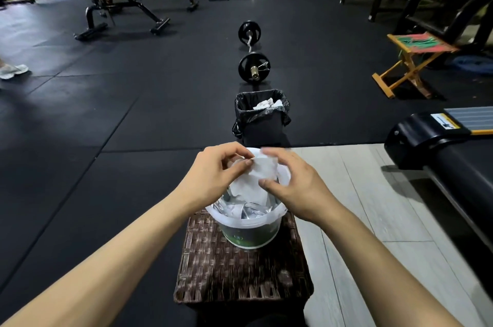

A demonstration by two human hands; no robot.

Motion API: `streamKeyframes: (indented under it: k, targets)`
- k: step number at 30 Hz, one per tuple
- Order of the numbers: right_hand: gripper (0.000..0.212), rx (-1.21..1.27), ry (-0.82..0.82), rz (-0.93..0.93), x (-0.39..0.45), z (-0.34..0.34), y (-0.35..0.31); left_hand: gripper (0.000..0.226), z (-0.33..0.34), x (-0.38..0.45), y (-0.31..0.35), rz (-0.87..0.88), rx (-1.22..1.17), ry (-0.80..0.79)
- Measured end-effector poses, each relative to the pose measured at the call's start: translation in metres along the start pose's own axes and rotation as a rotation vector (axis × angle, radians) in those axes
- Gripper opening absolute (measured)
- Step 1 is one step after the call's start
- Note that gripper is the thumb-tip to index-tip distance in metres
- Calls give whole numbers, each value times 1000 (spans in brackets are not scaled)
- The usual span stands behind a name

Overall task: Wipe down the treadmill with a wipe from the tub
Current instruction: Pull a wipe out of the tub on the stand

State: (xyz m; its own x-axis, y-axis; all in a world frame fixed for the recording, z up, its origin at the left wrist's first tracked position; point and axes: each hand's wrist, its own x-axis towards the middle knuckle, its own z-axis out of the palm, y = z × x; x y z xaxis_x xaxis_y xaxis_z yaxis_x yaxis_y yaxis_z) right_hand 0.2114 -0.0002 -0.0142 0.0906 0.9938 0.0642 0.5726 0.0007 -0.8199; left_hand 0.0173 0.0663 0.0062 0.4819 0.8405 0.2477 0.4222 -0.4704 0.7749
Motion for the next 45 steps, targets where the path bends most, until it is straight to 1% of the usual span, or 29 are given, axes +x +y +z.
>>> streamKeyframes:
  k: [2,3,4,5,6,7,8,9,11,14,17,20,22,25,29,30,32,34,36,38,41,43,45]
  targets:
    - [15,-91,36,-34,1,2,5,3,3,3,-1,-2,54,-36]
    - [7,-209,61,-65,1,3,6,4,3,5,-3,-10,129,-88]
    - [8,-369,80,-109,1,4,7,7,4,7,-5,-28,227,-179]
    - [15,-509,75,-154,0,5,7,13,5,9,-9,-57,326,-297]
    - [23,-597,48,-191,0,6,8,21,6,10,-11,-83,407,-420]
    - [26,-653,-4,-200,0,6,8,28,8,11,-15,-107,463,-527]
    - [24,-697,-73,-195,0,6,9,33,10,13,-18,-129,498,-608]
    - [24,-741,-140,-185,0,7,9,35,15,15,-22,-149,521,-663]
    - [34,-796,-240,-151,1,10,12,34,26,22,-30,-191,563,-742]
    - [52,-823,-314,-100,2,18,18,34,46,31,-40,-250,680,-864]
    - [59,-844,-330,-66,2,23,19,32,58,39,-50,-312,718,-886]
    - [55,-755,-303,-21,4,25,17,33,66,49,-57,-399,743,-1001]
    - [53,-727,-290,-9,4,26,18,32,71,53,-53,-457,769,-1002]
    - [52,-716,-285,6,0,26,18,31,78,52,-45,-449,859,-1002]
    - [49,-732,-283,15,-3,27,17,27,80,47,-46,-421,933,-1057]
    - [50,-734,-281,15,-3,27,17,27,78,46,-45,-416,938,-1043]
    - [49,-730,-265,10,-3,28,17,28,71,45,-39,-395,896,-965]
    - [43,-723,-254,7,-2,27,17,27,58,43,-32,-373,794,-875]
    - [36,-741,-250,17,-1,24,15,21,40,38,-27,-298,690,-747]
    - [28,-761,-202,9,2,20,9,15,22,25,-20,-222,610,-584]
    - [23,-789,-7,-83,6,10,2,5,6,-5,-14,-195,474,-266]
    - [21,-823,150,-146,11,8,1,19,3,-19,-9,-207,351,-66]
    - [13,-822,269,-169,16,12,3,26,1,-24,-7,-220,243,83]
